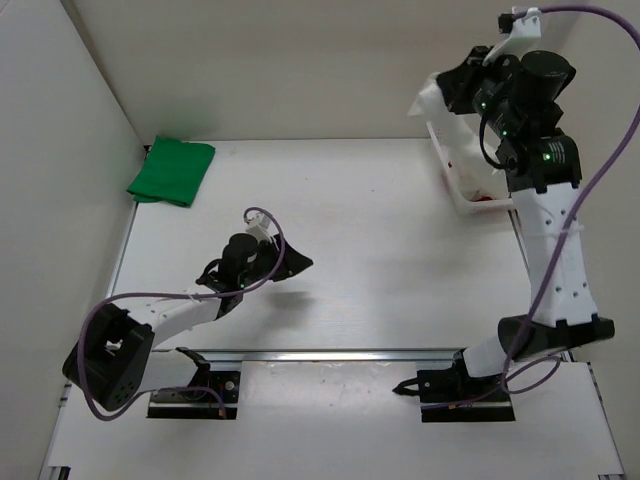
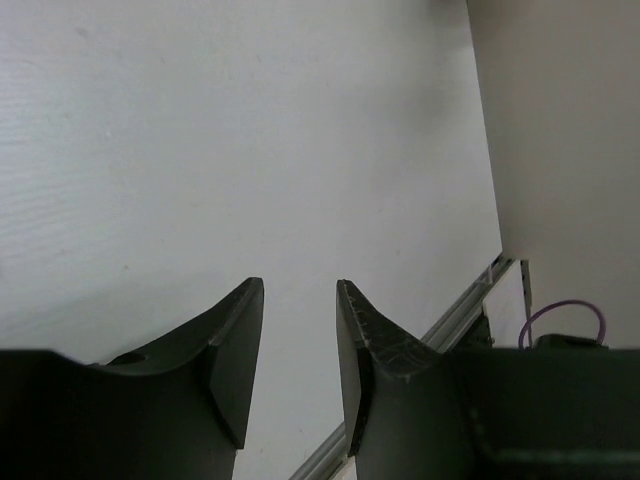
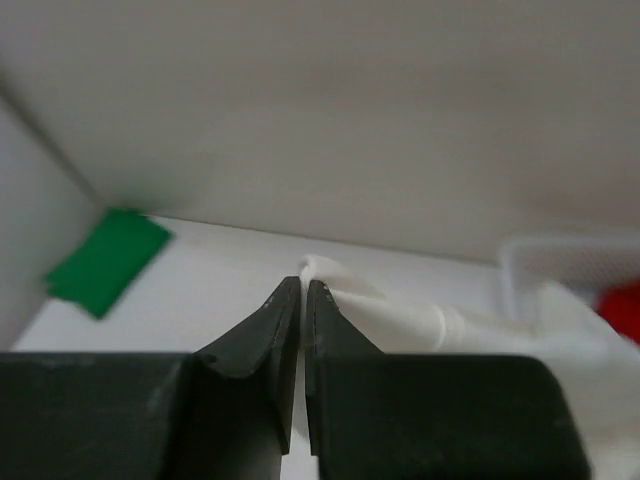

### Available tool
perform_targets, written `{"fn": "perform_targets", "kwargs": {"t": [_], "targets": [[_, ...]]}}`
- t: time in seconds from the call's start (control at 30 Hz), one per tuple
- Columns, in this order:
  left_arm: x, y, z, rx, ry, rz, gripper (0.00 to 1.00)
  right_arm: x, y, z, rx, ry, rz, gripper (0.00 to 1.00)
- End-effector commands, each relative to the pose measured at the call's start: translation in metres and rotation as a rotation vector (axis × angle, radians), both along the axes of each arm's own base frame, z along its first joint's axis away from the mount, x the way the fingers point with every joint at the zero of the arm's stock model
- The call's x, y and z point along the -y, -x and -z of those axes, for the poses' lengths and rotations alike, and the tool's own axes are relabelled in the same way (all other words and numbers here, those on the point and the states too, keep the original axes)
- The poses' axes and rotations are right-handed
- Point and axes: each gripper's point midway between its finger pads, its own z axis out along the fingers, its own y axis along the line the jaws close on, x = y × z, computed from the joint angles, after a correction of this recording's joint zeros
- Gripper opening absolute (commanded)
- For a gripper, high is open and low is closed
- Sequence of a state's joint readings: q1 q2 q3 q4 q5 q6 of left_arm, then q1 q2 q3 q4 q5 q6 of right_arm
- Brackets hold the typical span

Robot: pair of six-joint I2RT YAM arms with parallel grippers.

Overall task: Fold and stack the t-shirts
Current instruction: Grab crumpled tshirt from bin with the right arm, then move the tshirt to the center of the board

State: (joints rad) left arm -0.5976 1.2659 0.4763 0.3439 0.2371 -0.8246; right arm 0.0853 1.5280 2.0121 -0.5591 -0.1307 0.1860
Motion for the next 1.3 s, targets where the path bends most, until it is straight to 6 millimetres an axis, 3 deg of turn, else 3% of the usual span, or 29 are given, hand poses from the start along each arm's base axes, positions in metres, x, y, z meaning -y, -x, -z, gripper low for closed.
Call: {"fn": "perform_targets", "kwargs": {"t": [0.0, 0.03, 0.07, 0.1, 0.17, 0.2, 0.23, 0.3, 0.37, 0.4, 0.47, 0.5, 0.53, 0.6, 0.63, 0.67, 0.7, 0.73, 0.83, 0.9, 0.97, 1.0, 1.07, 1.1, 1.13, 1.2, 1.23, 1.27], "targets": [[-0.024, -0.003, 0.000, -0.024, 0.017, -0.057, 0.46, -0.074, 0.059, -0.077, 0.200, -0.037, -0.259, 0.00], [-0.029, -0.003, -0.002, -0.016, 0.020, -0.072, 0.46, -0.091, 0.077, -0.095, 0.249, -0.038, -0.316, 0.00], [-0.037, -0.008, -0.005, -0.021, 0.037, -0.094, 0.46, -0.097, 0.093, -0.115, 0.299, -0.049, -0.351, 0.00], [-0.048, -0.010, -0.003, -0.030, 0.040, -0.124, 0.47, -0.109, 0.101, -0.117, 0.295, -0.058, -0.413, 0.01], [-0.065, -0.015, -0.010, -0.011, 0.052, -0.174, 0.47, -0.114, 0.116, -0.129, 0.303, -0.122, -0.512, 0.00], [-0.075, -0.016, -0.004, -0.029, 0.046, -0.201, 0.47, -0.119, 0.130, -0.137, 0.335, -0.132, -0.591, 0.00], [-0.082, -0.017, -0.008, -0.018, 0.057, -0.221, 0.47, -0.115, 0.126, -0.129, 0.298, -0.170, -0.600, 0.00], [-0.095, -0.019, -0.010, -0.005, 0.058, -0.259, 0.47, -0.117, 0.144, -0.134, 0.334, -0.190, -0.741, 0.00], [-0.103, -0.019, -0.012, 0.008, 0.051, -0.279, 0.49, -0.103, 0.130, -0.106, 0.246, -0.247, -0.759, 0.00], [-0.108, -0.019, -0.009, 0.004, 0.040, -0.293, 0.47, -0.102, 0.138, -0.108, 0.275, -0.235, -0.799, 0.00], [-0.113, -0.021, -0.010, 0.012, 0.024, -0.308, 0.50, -0.095, 0.130, -0.071, 0.190, -0.296, -0.827, 0.00], [-0.112, -0.019, -0.007, 0.004, 0.021, -0.298, 0.50, -0.077, 0.113, -0.048, 0.162, -0.292, -0.769, 0.00], [-0.108, -0.018, -0.006, 0.008, 0.017, -0.286, 0.50, -0.072, 0.114, -0.038, 0.150, -0.292, -0.748, 0.00], [-0.103, -0.017, -0.003, 0.006, 0.010, -0.286, 0.51, -0.048, 0.094, 0.032, 0.032, -0.349, -0.648, 0.01], [-0.098, -0.015, 0.001, -0.003, 0.003, -0.270, 0.52, -0.033, 0.096, 0.040, 0.050, -0.336, -0.631, 0.00], [-0.093, -0.013, 0.010, -0.015, -0.013, -0.260, 0.54, 0.010, 0.082, 0.122, -0.076, -0.423, -0.467, 0.00], [-0.092, -0.013, 0.010, -0.019, -0.009, -0.260, 0.54, 0.013, 0.079, 0.124, -0.077, -0.430, -0.441, 0.00], [-0.092, -0.014, 0.010, -0.013, -0.006, -0.263, 0.53, 0.035, 0.067, 0.161, -0.148, -0.472, -0.331, 0.00], [-0.089, -0.011, 0.012, -0.023, -0.011, -0.249, 0.52, 0.056, 0.042, 0.224, -0.336, -0.458, -0.189, 0.00], [-0.090, -0.009, 0.013, -0.018, -0.024, -0.254, 0.53, 0.065, 0.025, 0.239, -0.398, -0.384, -0.061, 0.07], [-0.091, -0.006, 0.019, -0.022, -0.034, -0.256, 0.54, 0.049, 0.020, 0.223, -0.373, -0.240, -0.001, 0.39], [-0.089, -0.003, 0.021, -0.026, -0.032, -0.247, 0.53, 0.054, 0.020, 0.223, -0.381, -0.193, 0.077, 0.51], [-0.088, -0.001, 0.026, -0.037, -0.033, -0.240, 0.54, 0.014, 0.031, 0.224, -0.397, -0.114, 0.027, 0.55], [-0.089, -0.001, 0.027, -0.046, -0.036, -0.240, 0.53, 0.003, 0.037, 0.225, -0.396, -0.094, 0.027, 0.51], [-0.089, -0.001, 0.030, -0.050, -0.042, -0.234, 0.54, -0.026, 0.048, 0.229, -0.397, -0.062, -0.014, 0.48], [-0.092, -0.001, 0.033, -0.064, -0.042, -0.245, 0.54, -0.096, 0.080, 0.261, -0.442, -0.029, -0.158, 0.30], [-0.093, -0.002, 0.033, -0.064, -0.040, -0.249, 0.53, -0.112, 0.087, 0.276, -0.463, -0.046, -0.180, 0.16], [-0.094, -0.001, 0.033, -0.068, -0.028, -0.248, 0.54, -0.146, 0.099, 0.281, -0.459, -0.037, -0.268, 0.10]]}}
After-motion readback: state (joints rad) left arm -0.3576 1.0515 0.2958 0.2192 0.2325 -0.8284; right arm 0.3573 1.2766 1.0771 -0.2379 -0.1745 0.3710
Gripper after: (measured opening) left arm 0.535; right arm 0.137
